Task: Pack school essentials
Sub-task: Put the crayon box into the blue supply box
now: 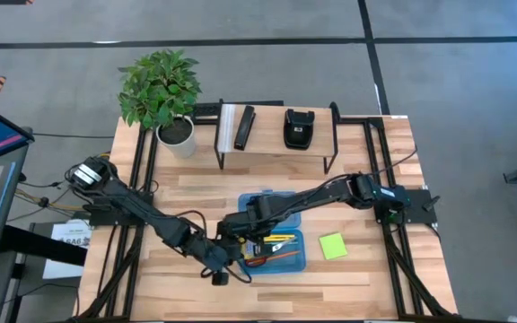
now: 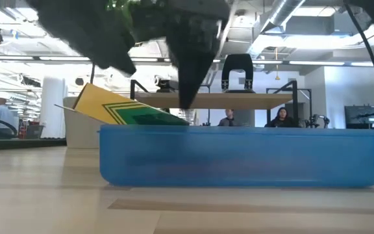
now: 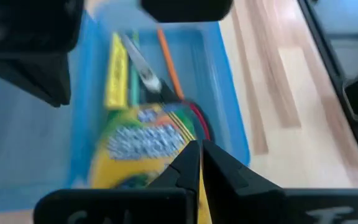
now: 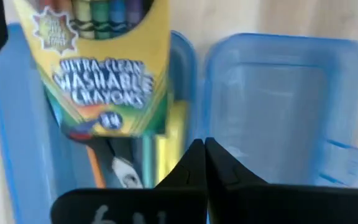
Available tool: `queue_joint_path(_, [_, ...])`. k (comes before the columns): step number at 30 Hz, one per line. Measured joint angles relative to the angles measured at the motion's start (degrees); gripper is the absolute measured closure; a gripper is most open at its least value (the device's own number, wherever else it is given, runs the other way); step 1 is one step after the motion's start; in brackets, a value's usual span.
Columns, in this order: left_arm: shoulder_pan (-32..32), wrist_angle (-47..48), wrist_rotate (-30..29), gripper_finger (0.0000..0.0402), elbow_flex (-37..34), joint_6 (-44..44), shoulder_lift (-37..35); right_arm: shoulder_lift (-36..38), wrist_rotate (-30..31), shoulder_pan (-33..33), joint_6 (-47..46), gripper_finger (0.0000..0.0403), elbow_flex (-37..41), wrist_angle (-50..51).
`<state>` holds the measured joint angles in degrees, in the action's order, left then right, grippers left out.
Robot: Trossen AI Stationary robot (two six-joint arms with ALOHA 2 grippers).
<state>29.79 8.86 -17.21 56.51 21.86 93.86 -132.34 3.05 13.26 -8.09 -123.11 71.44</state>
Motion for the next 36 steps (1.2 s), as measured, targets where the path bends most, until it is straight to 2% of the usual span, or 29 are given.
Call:
queue_joint_path(5, [3.15, 1.17, -6.47, 0.0397, -0.26, -2.50, -5.43, 4.58, 2.37, 1.17, 0.99, 0.0400, 1.42, -3.83])
queue_joint_path(12, [7.81, -1.93, -15.41, 0.0397, -7.10, -1.67, -13.63, 15.55, 2.37, 2.82, 1.67, 0.0400, 15.08, -17.54])
queue_joint_path(19, [10.15, -19.72, -16.25, 0.0397, -19.52, -1.22, -18.73, 27.94, 2.27, 3.77, -1.77, 0.0399, 36.23, -37.79])
queue_joint_path(24, [10.25, -25.00, -16.28, 0.0397, -23.08, -1.69, -20.06, 33.25, 2.26, 3.79, -2.61, 0.0398, 47.04, -48.47])
queue_joint_path(31, [9.98, -24.98, -16.04, 0.0389, -23.10, -5.01, -20.06, 34.44, 2.06, 2.83, -3.30, 0.0398, 52.35, -55.78])
queue_joint_path(36, [10.03, -21.18, -16.08, 0.0342, -23.08, -7.84, -20.06, 34.44, 1.93, 2.76, -4.09, 0.0396, 52.41, -56.30])
